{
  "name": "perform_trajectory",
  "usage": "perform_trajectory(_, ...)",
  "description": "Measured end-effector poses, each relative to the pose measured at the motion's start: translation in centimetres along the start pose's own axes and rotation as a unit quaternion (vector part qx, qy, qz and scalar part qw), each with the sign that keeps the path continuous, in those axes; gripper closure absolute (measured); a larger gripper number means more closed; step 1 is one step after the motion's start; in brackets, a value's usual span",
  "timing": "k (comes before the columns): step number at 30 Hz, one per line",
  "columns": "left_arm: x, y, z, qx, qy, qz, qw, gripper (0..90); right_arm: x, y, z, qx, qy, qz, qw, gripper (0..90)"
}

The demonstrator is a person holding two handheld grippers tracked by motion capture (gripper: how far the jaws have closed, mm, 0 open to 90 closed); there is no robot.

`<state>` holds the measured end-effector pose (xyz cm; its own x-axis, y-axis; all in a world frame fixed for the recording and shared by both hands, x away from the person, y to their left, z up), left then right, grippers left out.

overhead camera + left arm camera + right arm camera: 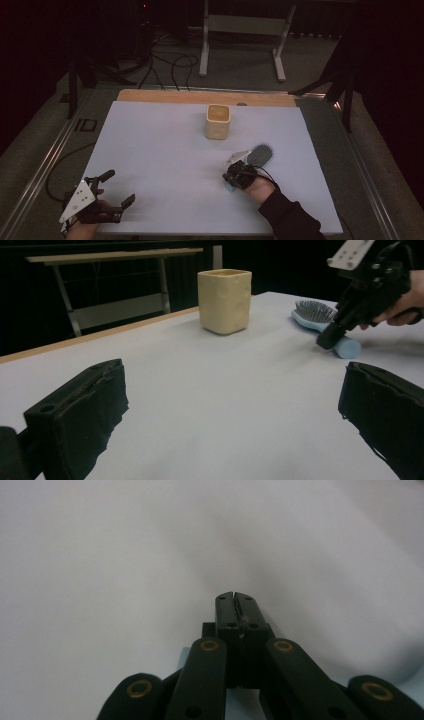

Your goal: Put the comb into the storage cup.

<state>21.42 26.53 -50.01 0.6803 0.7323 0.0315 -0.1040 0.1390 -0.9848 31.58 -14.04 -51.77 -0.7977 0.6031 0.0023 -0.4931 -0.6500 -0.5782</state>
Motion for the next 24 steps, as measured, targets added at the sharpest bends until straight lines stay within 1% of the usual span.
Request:
perform_trajectory(4,0.0,0.0,0.0,0.0,0.0,-0.001,1.0,0.0,0.2,1.3,0.9,0.001,-0.002,-0.002,1.0,90.0)
perform_trajectory(12,-0.1,0.0,-0.1,0.001,0.0,-0.001,1.0,0.0,0.5,3.6,2.6,0.009,0.003,-0.008,0.9999,90.0)
perform_trajectory(17,-0.1,0.0,-0.1,0.001,0.0,-0.002,1.0,0.0,0.2,5.0,3.5,0.01,0.004,-0.021,0.9997,90.0)
perform_trajectory(20,-0.1,0.0,-0.1,0.001,0.0,-0.001,1.0,0.0,0.0,5.9,4.1,0.009,0.012,-0.028,0.9995,90.0)
perform_trajectory(24,-0.1,0.0,-0.1,0.001,-0.001,-0.001,1.0,0.0,-0.3,7.0,4.9,0.011,0.015,-0.04,0.999,90.0)
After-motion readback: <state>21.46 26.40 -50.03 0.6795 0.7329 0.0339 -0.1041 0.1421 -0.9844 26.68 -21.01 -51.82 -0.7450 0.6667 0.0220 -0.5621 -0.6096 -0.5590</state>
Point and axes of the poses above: each handheld gripper's, and its own axes: z roughly backward along the jaws, y roughly out of its underside, x roughly to its left, the point moved 2 cm from there along -z, roughly forward along the jaws, and after that the axes turned 2 degrees about -x, right-handed, at the moved point
